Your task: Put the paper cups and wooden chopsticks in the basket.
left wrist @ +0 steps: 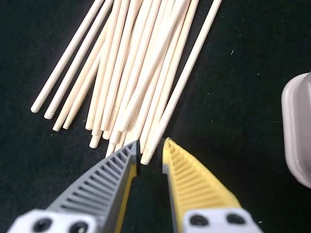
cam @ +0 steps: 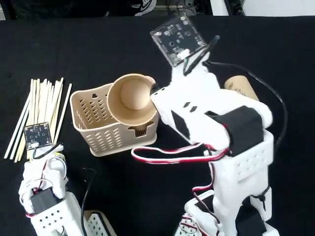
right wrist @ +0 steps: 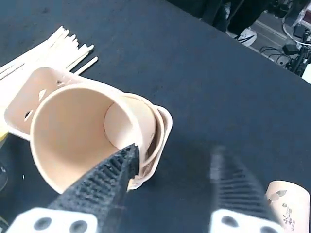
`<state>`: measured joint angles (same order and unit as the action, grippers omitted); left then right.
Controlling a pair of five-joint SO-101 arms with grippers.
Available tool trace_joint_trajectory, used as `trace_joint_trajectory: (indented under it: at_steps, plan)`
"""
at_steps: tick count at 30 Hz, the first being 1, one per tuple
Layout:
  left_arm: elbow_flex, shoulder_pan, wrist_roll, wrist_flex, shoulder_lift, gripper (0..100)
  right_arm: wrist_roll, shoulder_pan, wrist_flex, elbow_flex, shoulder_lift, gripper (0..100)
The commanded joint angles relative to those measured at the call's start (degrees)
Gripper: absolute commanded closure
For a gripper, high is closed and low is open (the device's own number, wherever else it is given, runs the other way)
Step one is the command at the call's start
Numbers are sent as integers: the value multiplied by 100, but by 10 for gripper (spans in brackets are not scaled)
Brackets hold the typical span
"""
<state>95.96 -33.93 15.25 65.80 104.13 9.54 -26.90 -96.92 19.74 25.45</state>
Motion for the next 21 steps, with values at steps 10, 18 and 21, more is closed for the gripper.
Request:
trace_joint_trajectory:
  at_steps: [10, 18, 21]
  plan:
    - [48, 57, 18, -97, 44, 898, -18, -149, 1204, -215, -57, 920]
    - [48, 57, 18, -97, 44, 898, -44, -114, 1855, -1420, -549, 795]
    - [48, 66, 18, -97, 44, 898, -44, -114, 1749, -1121, -453, 791]
